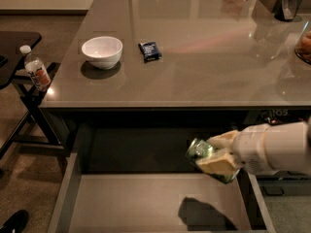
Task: Place green can into top drawer
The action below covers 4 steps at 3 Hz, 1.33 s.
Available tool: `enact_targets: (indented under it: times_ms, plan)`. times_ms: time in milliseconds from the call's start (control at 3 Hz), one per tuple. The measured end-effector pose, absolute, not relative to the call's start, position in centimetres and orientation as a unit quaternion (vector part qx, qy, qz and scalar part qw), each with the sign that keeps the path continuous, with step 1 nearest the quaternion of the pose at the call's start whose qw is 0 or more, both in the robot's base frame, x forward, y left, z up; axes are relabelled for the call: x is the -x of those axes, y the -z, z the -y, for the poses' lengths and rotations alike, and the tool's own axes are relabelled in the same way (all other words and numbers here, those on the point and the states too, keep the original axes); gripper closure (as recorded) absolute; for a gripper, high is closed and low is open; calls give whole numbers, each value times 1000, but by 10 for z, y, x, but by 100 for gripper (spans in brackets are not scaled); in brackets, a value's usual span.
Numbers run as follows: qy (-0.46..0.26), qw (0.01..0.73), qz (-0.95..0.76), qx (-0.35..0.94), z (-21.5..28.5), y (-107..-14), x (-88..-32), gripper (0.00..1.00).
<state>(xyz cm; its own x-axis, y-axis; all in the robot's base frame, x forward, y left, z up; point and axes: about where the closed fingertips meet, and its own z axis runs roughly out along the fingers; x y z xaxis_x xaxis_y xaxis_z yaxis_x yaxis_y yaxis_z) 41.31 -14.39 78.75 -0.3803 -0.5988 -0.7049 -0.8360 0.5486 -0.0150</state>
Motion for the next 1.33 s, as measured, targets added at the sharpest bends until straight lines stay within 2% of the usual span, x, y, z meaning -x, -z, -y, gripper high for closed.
enact_targets:
  times_ms: [667, 1333]
  plan:
    - [-212, 345, -804, 436, 107, -711, -418, 100]
    - [-182, 358, -812, 423, 93, -642, -454, 100]
